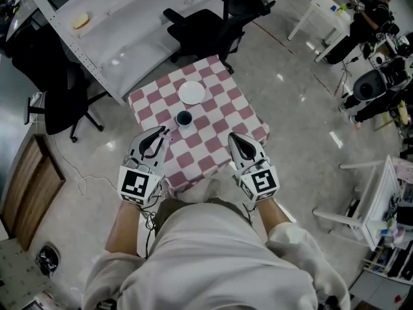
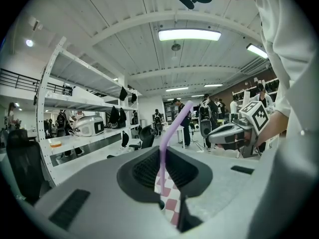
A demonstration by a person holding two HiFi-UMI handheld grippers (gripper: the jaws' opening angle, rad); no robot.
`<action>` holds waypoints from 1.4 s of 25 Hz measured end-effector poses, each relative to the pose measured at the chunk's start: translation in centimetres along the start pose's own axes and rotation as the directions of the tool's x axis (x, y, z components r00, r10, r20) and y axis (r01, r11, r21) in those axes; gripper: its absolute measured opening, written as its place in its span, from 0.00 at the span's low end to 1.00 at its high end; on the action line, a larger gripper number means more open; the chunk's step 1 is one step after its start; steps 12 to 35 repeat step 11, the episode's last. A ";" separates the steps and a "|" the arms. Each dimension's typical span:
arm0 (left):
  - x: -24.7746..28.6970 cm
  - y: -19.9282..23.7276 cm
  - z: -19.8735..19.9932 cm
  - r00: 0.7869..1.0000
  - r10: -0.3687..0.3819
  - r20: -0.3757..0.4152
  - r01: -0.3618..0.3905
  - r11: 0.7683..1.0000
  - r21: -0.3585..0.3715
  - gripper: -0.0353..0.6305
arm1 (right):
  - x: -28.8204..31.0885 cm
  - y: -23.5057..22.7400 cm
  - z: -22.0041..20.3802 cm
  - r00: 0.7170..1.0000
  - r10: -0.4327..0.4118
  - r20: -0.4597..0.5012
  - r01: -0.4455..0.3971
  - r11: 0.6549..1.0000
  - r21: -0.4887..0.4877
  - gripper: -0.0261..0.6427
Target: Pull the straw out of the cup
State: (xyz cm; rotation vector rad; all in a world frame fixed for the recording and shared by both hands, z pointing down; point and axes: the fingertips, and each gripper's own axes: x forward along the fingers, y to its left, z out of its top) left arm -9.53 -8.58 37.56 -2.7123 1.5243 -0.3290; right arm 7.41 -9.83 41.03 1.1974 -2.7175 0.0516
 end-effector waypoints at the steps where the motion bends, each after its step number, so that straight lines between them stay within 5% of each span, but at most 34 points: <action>1: 0.0 0.0 0.1 1.000 -0.001 0.001 0.001 1.000 0.000 0.11 | 0.0 0.0 0.0 1.000 0.000 -0.001 0.000 1.000 0.001 0.04; 35: 0.6 -0.3 0.0 1.000 -0.006 0.001 0.006 1.000 -0.003 0.11 | 0.0 -0.4 -0.5 1.000 -0.003 -0.007 0.003 1.000 0.004 0.04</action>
